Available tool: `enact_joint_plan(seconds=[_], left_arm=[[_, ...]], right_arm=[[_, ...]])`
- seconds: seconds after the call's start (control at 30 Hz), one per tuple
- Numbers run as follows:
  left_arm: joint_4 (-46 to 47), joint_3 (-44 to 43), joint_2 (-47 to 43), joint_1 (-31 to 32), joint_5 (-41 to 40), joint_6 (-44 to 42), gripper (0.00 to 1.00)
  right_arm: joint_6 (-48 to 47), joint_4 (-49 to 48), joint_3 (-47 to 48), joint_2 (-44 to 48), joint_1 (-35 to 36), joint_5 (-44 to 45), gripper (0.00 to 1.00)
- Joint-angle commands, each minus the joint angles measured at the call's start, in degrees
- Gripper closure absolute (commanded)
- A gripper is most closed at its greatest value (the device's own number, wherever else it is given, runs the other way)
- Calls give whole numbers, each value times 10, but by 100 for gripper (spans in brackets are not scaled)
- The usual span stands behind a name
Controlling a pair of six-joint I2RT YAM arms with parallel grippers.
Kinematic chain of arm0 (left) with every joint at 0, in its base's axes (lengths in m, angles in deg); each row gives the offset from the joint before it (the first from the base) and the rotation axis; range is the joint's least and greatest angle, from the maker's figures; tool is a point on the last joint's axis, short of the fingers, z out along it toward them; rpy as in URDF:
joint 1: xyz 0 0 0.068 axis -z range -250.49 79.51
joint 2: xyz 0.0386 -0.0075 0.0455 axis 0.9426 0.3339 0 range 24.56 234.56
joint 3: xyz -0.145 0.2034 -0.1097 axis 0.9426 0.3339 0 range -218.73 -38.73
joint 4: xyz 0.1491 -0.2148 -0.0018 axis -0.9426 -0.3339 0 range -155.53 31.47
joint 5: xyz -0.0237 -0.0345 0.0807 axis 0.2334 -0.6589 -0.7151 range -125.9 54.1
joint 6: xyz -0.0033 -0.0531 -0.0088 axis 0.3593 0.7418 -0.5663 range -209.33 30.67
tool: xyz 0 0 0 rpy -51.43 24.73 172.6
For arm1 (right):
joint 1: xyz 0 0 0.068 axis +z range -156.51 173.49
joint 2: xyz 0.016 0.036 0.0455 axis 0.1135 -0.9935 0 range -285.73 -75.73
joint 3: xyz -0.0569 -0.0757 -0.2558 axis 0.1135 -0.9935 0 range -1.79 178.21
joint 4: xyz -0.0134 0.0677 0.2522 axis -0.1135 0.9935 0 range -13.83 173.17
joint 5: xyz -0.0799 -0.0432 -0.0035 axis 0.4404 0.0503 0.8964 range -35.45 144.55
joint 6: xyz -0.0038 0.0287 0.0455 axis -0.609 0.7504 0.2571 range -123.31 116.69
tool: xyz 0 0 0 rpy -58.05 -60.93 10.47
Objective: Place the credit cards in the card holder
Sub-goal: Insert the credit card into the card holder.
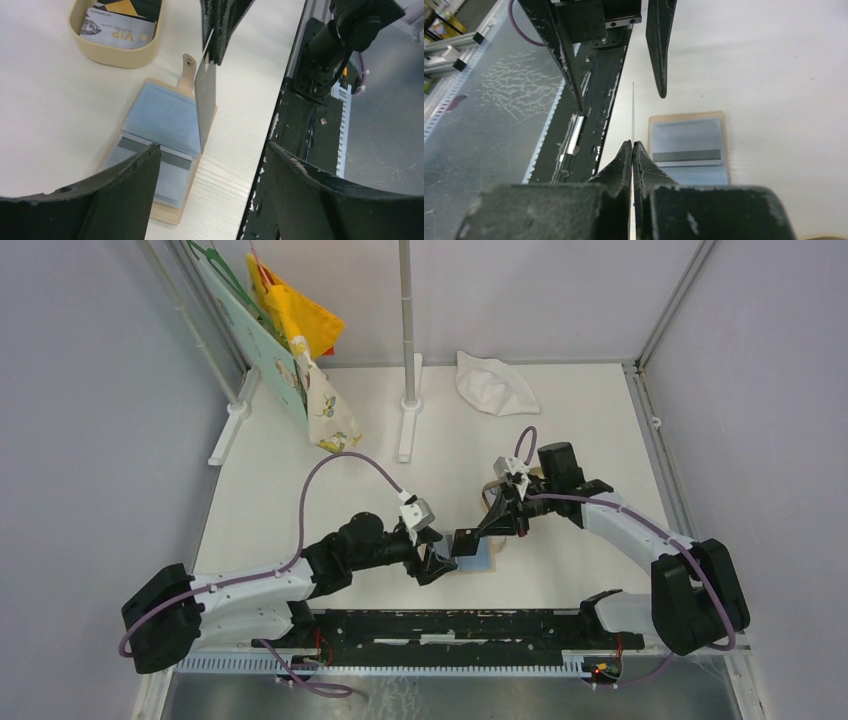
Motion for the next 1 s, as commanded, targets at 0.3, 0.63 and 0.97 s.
enact_joint_plan(seconds=[0.3, 0.63, 0.97], left_arm=[[110, 17, 2, -9, -85, 94, 42], [-16, 20, -24, -8, -191, 215, 78], [32, 15, 86, -8, -201, 275, 92]], right_arm=[[258, -252, -74, 12, -36, 65, 100], [322, -238, -132, -9, -37, 174, 100], [477, -308, -152, -35, -37, 231, 100]])
